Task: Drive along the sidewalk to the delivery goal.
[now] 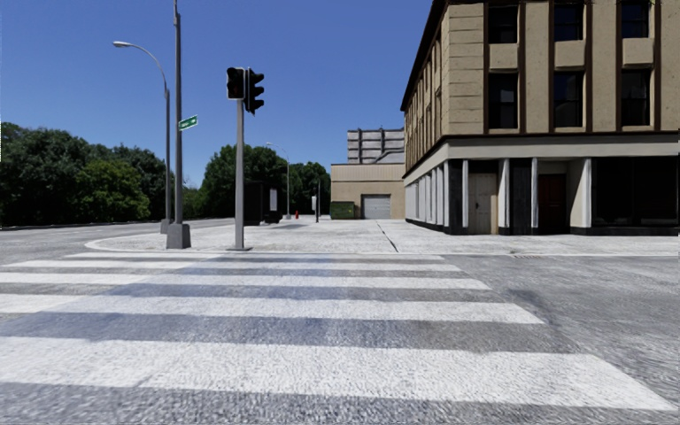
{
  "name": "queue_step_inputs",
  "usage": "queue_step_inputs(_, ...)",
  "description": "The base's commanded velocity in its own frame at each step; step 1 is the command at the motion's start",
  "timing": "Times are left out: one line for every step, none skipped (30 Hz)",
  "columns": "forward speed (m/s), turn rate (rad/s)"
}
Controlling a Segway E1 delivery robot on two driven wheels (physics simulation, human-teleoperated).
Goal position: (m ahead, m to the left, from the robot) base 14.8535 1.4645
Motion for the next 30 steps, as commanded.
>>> queue_step_inputs(2.00, 0.00)
queue_step_inputs(2.00, 0.00)
queue_step_inputs(2.00, 0.00)
queue_step_inputs(2.00, 0.00)
queue_step_inputs(2.00, 0.00)
queue_step_inputs(2.00, 0.00)
queue_step_inputs(2.00, 0.00)
queue_step_inputs(2.00, 0.00)
queue_step_inputs(2.00, 0.00)
queue_step_inputs(2.00, 0.00)
queue_step_inputs(2.00, 0.00)
queue_step_inputs(2.00, 0.00)
queue_step_inputs(2.00, 0.00)
queue_step_inputs(2.00, 0.00)
queue_step_inputs(2.00, 0.00)
queue_step_inputs(2.00, 0.00)
queue_step_inputs(2.00, 0.00)
queue_step_inputs(2.00, 0.00)
queue_step_inputs(2.00, 0.00)
queue_step_inputs(2.00, 0.00)
queue_step_inputs(2.00, 0.00)
queue_step_inputs(2.00, 0.00)
queue_step_inputs(2.00, 0.00)
queue_step_inputs(2.00, 0.00)
queue_step_inputs(2.00, 0.00)
queue_step_inputs(2.00, 0.00)
queue_step_inputs(2.00, 0.00)
queue_step_inputs(2.00, 0.00)
queue_step_inputs(2.00, 0.00)
queue_step_inputs(2.00, 0.00)
